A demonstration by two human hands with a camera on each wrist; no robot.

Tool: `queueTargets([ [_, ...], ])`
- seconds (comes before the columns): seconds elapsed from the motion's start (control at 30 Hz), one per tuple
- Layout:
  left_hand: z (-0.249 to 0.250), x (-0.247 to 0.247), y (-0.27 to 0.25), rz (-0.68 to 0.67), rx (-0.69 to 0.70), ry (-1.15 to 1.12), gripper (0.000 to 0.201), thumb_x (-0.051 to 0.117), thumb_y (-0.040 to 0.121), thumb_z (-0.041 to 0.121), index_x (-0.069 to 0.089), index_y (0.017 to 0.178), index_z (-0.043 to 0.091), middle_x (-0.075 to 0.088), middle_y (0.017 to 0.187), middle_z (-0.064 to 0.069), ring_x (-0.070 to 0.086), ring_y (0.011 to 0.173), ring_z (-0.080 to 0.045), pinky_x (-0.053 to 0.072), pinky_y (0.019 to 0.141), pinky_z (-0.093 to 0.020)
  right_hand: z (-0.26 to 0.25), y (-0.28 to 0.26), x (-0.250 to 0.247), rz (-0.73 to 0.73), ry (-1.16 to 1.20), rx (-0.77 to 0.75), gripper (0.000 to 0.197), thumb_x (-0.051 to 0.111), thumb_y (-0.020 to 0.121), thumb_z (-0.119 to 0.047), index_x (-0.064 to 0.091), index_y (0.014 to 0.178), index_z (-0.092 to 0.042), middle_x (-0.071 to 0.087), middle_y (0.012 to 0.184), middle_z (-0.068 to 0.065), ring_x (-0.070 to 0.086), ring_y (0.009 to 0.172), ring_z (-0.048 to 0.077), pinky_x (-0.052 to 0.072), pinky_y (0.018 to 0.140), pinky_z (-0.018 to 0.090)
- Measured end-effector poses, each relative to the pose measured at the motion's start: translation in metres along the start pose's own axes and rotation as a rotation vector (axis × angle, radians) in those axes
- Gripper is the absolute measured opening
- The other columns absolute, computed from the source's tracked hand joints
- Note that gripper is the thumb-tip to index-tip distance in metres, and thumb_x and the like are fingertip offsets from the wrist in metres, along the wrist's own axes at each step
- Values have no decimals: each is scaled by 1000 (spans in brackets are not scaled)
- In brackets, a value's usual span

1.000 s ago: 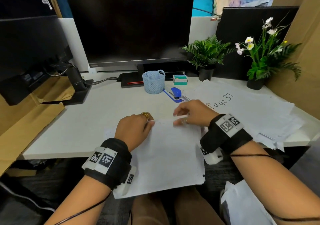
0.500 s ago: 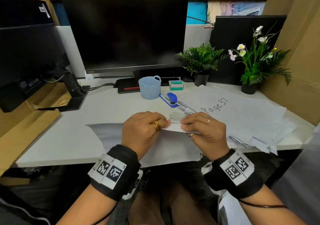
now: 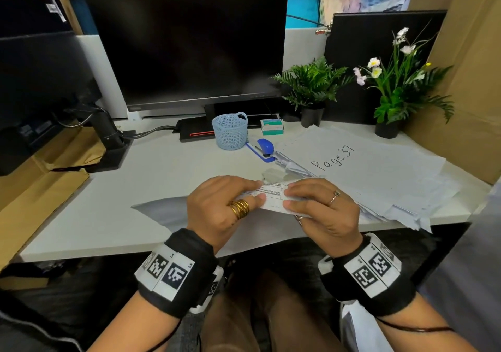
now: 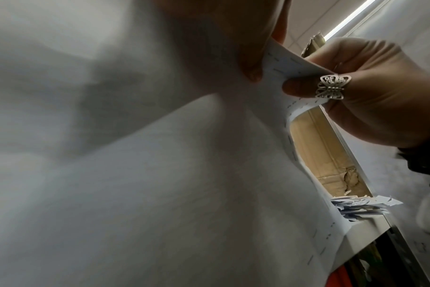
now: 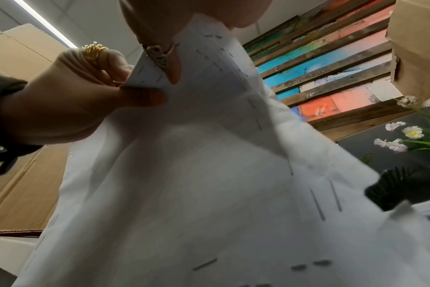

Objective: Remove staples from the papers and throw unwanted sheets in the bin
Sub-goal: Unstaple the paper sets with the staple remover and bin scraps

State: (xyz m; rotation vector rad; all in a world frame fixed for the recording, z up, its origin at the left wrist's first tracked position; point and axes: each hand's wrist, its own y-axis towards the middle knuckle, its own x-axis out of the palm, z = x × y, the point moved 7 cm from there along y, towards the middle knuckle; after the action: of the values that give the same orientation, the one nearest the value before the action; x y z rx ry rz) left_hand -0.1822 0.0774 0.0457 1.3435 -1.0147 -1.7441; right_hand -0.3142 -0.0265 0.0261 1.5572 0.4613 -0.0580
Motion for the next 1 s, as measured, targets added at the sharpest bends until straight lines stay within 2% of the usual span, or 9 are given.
queueTargets([
  [0.1, 1, 1, 1, -8, 3, 3, 21, 66, 82, 27, 76, 83, 9, 73, 81, -1, 59, 76, -9, 38, 75, -9, 3, 0, 3, -43, -70, 57, 38, 61, 61, 21, 74, 90, 1, 67, 90, 11, 60, 88, 24, 52, 76, 32],
  [0.3, 1, 8, -3, -33, 60, 53, 24, 64, 84, 30, 75, 82, 9, 72, 78, -2, 59, 74, -11, 41, 70, -18, 7, -3, 14, -171, -157, 87, 56, 51, 60, 12, 67, 109, -11, 51, 98, 0, 50, 87, 20, 45, 70, 32],
  [0.4, -2, 10, -4, -37, 57, 50, 25, 62, 85, 30, 76, 80, 11, 72, 77, 0, 57, 73, -10, 40, 69, -17, 11, -5, 14, -177, -125, 127, 52, 53, 62, 15, 70, 105, -7, 54, 97, 2, 52, 87, 19, 46, 74, 26],
  [0.5, -1, 21, -3, -123, 115, 90, 26, 57, 89, 29, 75, 78, 15, 72, 77, 3, 61, 68, -13, 43, 62, -21, 19, -9, 11, -190, -25, 233, 31, 53, 74, 7, 73, 94, -4, 66, 90, 7, 59, 87, 15, 49, 77, 23],
  [0.6, -8, 42, -2, -367, 54, 205, 28, 55, 84, 44, 72, 91, 23, 71, 78, 6, 65, 65, -16, 45, 54, -22, 38, -21, -5, -213, 32, 491, 25, 49, 80, -13, 72, 87, -11, 71, 84, -3, 66, 84, 7, 53, 76, 26],
  [0.7, -17, 62, -12, -529, -69, 190, 34, 48, 84, 52, 67, 89, 24, 70, 76, 5, 65, 67, -19, 37, 50, -22, 58, -42, -40, -224, 78, 831, 13, 68, 80, -12, 71, 79, -25, 71, 78, -16, 65, 81, -3, 48, 78, 12],
  [0.8, -15, 83, -24, -557, -195, 56, 33, 47, 87, 53, 65, 92, 25, 68, 77, 4, 63, 74, -19, 28, 52, -19, 66, -69, -83, -172, 195, 1081, 31, 80, 66, -10, 69, 91, -25, 71, 89, -11, 64, 86, -3, 48, 79, 11],
  [0.87, -6, 101, -31, -577, -287, -87, 38, 45, 85, 55, 64, 98, 25, 68, 79, 3, 62, 78, -18, 29, 55, -14, 67, -94, -99, -274, 205, 1235, 41, 80, 64, -17, 64, 99, -31, 69, 98, -12, 64, 91, -3, 51, 81, 15],
  [1.0, 30, 147, -41, -650, -222, -185, 28, 57, 89, 42, 61, 106, 21, 63, 97, 1, 55, 95, -17, 33, 66, -21, 66, -149, -127, -443, 78, 1429, 17, 68, 83, -13, 64, 98, -21, 69, 99, -3, 65, 93, 9, 53, 80, 18],
])
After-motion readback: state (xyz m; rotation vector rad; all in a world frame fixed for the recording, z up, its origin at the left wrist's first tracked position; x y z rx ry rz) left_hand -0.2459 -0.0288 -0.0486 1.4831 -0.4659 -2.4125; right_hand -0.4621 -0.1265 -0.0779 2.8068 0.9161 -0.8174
